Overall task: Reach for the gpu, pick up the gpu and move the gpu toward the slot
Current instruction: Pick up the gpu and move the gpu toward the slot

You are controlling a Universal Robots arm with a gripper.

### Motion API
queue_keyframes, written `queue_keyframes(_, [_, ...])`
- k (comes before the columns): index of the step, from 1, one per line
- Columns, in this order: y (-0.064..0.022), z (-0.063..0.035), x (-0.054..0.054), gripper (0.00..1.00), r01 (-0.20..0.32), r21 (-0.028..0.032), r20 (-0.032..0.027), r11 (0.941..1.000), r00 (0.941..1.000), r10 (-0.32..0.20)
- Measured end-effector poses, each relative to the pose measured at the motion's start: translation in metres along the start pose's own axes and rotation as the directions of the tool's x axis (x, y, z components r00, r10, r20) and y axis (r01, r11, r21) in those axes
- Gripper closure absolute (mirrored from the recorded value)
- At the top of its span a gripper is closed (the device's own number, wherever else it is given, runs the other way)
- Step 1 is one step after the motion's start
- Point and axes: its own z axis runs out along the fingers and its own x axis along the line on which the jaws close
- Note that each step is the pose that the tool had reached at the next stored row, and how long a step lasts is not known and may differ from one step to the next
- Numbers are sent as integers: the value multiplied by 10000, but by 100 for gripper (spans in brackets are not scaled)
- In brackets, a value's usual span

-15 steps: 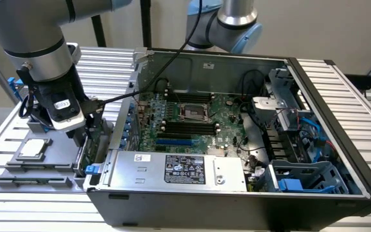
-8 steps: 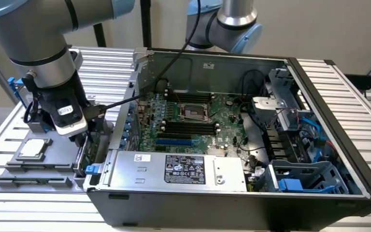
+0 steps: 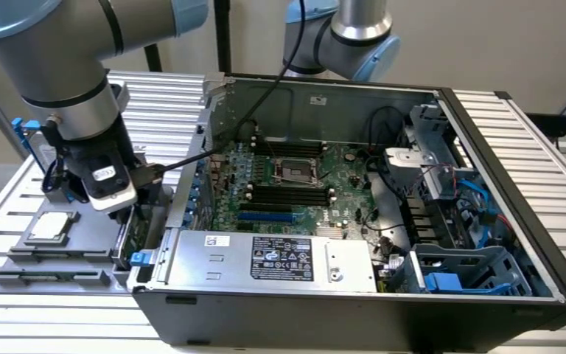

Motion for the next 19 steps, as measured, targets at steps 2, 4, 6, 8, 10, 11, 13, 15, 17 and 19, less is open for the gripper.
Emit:
queue_keyframes(2, [0, 1, -10, 52, -1, 0, 0, 10000, 10000, 1])
queue_keyframes(4, [0, 1, -12, 54, -4, 1, 0, 10000, 10000, 4])
queue_keyframes(6, [0, 2, -15, 61, -6, 3, 0, 10000, 10000, 6])
queue_keyframes(8, [0, 2, -17, 61, -10, 5, 0, 10000, 10000, 10])
queue_keyframes(10, [0, 3, -20, 63, -18, 7, 0, 10000, 10000, 18])
queue_keyframes(11, [0, 3, -21, 69, -23, 8, 0, 10000, 10000, 23])
queue_keyframes(13, [0, 2, -22, 69, -33, 11, 0, 10000, 10000, 33])
queue_keyframes(15, [-1, 2, -23, 74, -37, 11, 0, 10000, 10000, 37])
queue_keyframes(17, [0, 3, -23, 74, -38, 10, 0, 10000, 10000, 38])
queue_keyframes(19, [0, 3, -23, 74, -37, 10, 0, 10000, 10000, 37])
